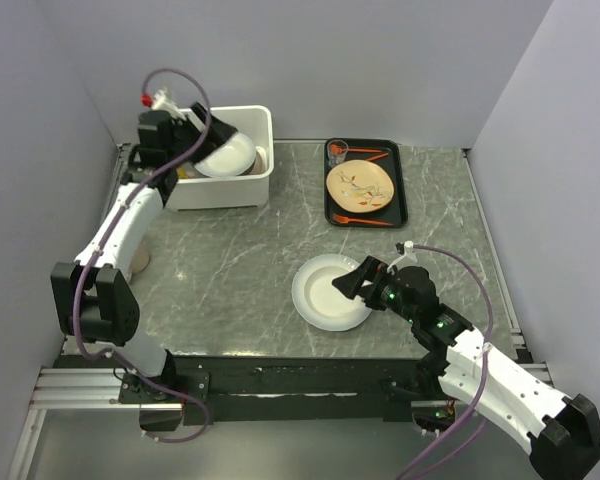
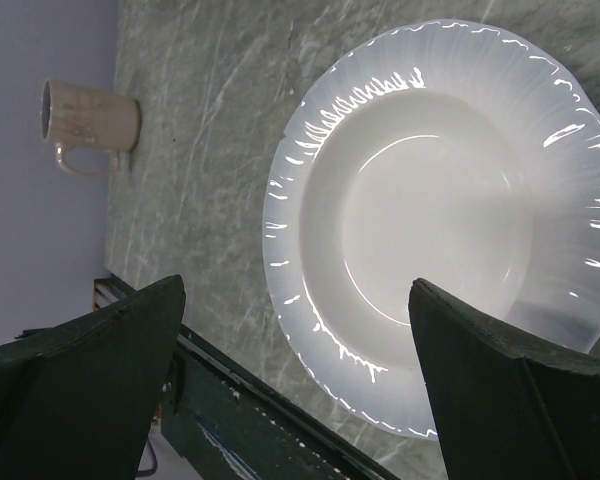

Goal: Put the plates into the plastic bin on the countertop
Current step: Pick up the plate at the center of the board.

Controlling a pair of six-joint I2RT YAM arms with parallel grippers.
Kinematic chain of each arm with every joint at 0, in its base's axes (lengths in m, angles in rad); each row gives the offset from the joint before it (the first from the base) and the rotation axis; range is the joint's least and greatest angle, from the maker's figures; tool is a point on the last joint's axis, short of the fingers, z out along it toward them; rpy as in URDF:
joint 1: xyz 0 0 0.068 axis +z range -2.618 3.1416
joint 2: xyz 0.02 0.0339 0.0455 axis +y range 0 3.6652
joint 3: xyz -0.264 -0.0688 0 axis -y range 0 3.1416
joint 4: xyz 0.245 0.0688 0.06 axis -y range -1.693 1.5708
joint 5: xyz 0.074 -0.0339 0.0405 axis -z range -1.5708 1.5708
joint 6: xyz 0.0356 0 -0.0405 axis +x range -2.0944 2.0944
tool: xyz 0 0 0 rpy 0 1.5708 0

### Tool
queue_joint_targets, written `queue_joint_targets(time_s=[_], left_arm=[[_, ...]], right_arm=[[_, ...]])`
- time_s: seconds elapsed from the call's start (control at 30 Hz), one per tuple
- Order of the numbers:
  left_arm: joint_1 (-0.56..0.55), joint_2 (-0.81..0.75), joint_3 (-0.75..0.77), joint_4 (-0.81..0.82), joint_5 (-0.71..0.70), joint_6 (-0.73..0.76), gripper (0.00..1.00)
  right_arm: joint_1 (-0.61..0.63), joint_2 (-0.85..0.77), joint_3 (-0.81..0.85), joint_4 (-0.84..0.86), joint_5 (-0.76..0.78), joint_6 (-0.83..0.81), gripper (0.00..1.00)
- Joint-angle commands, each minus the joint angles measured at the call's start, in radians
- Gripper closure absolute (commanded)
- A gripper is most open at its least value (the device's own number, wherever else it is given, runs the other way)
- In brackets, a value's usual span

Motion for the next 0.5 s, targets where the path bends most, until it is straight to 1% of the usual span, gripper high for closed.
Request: queue_joint_targets(time_s=[0.0,0.1,0.23,0.4,0.47], left_arm=[[-0.038,-0.083,-0.135,0.016,0.117,0.056,0.11],[-0.079,-0.120,-0.224,0.038,0.165,0.069,0.11],[-0.168,-0.155,-0.336,0.050,0.169,0.089,0.11],[-0.228,-0.138,-0.452,0.079,0.180,0.065,0.14],[-0.237,-0.120,-0.486,0.127,0.198,0.050,0.15]], right_arm=[[0.004,-0.035,0.011,0.005,0.015,-0.014,0.00],[0.004,-0.045,0.000,0.008,0.017,-0.008,0.00],[0.004,-0.032,-0.003,0.022,0.008,-0.002,0.00],[0.004,-0.018,-0.017,0.041,-0.006,0.011,0.00],[0.003,-0.013,-0.022,0.042,-0.008,0.015,0.00]])
